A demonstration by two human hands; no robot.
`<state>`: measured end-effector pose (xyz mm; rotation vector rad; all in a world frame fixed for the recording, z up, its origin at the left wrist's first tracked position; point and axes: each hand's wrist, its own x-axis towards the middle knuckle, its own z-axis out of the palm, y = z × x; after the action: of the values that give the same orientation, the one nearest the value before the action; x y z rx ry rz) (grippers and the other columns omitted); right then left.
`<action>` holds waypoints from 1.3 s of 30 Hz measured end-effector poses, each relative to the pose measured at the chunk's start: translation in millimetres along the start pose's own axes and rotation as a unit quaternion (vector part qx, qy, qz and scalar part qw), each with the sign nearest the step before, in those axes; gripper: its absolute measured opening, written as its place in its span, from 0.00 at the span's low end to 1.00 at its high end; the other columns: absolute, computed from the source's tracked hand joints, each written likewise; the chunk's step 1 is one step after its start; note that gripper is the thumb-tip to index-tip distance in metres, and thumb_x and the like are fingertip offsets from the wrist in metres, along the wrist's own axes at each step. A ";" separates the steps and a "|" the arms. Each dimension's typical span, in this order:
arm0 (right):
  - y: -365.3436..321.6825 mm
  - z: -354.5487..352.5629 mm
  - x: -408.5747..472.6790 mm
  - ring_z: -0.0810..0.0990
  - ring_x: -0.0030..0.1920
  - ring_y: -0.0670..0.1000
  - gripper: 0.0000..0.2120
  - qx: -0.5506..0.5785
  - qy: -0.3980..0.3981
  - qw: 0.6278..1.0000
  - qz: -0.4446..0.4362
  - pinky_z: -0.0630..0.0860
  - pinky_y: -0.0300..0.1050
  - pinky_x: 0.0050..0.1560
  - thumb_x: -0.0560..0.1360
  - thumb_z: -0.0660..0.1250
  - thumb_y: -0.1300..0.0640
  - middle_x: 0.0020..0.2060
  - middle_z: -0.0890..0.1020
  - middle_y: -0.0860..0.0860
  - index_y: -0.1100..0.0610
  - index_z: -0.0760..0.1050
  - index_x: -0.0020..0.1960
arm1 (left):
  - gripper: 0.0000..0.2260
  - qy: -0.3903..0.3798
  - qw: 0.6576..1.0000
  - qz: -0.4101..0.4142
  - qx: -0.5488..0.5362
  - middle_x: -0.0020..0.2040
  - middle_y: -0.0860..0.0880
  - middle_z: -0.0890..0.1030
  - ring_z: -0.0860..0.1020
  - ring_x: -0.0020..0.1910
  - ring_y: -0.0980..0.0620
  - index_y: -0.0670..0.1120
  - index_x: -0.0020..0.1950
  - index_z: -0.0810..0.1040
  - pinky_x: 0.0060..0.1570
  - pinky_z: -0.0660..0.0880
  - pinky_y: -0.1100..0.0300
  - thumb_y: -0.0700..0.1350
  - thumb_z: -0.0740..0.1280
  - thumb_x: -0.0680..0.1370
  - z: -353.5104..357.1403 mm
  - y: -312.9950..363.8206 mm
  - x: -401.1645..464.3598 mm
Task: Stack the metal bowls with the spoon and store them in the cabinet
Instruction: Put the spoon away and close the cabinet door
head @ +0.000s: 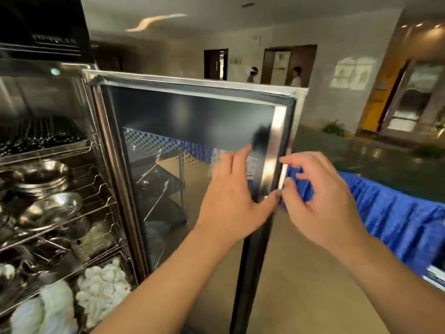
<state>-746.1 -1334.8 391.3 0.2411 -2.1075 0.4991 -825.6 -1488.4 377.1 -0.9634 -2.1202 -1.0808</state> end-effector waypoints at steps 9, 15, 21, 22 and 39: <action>89.3 -32.8 -21.7 0.78 0.53 0.46 0.19 0.013 -0.079 0.993 0.082 0.81 0.54 0.49 0.77 0.55 0.53 0.62 0.74 0.45 0.47 0.69 0.67 | 0.34 0.039 0.989 -0.126 0.060 0.65 0.45 0.69 0.75 0.61 0.46 0.46 0.75 0.61 0.54 0.77 0.54 0.46 0.74 0.75 83.0 49.5 18.7; 116.6 -13.0 -23.4 0.76 0.65 0.48 0.23 0.025 -0.186 0.974 0.124 0.78 0.54 0.60 0.81 0.63 0.53 0.70 0.73 0.47 0.48 0.66 0.75 | 0.20 0.057 0.983 -0.165 0.052 0.62 0.46 0.74 0.78 0.56 0.45 0.46 0.68 0.67 0.50 0.75 0.52 0.44 0.69 0.78 78.9 61.6 14.7; 97.7 25.4 -22.0 0.71 0.73 0.51 0.36 0.075 -0.232 0.961 0.132 0.72 0.56 0.70 0.77 0.71 0.48 0.77 0.68 0.48 0.47 0.58 0.80 | 0.17 0.096 0.981 -0.168 0.026 0.55 0.58 0.73 0.78 0.49 0.58 0.57 0.62 0.67 0.48 0.78 0.55 0.51 0.71 0.77 42.9 72.1 -22.5; 91.3 31.8 -22.1 0.72 0.73 0.52 0.38 0.091 -0.228 0.960 0.134 0.72 0.54 0.70 0.76 0.72 0.48 0.77 0.68 0.48 0.47 0.56 0.80 | 0.18 0.100 0.979 -0.175 0.025 0.55 0.58 0.75 0.78 0.48 0.61 0.59 0.60 0.67 0.47 0.79 0.56 0.52 0.71 0.76 33.7 73.0 -30.8; -73.3 108.8 -59.0 0.78 0.57 0.32 0.23 0.374 -0.358 0.855 -0.014 0.74 0.25 0.46 0.77 0.69 0.43 0.63 0.78 0.37 0.38 0.64 0.69 | 0.16 0.232 0.919 -0.251 0.195 0.48 0.58 0.79 0.79 0.48 0.59 0.59 0.54 0.71 0.43 0.76 0.68 0.54 0.74 0.73 -147.8 57.4 -149.8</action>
<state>-769.4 -1449.6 307.7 1.0373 -2.4947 1.3739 -669.4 -1640.4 367.2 0.0418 -2.0910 -0.9329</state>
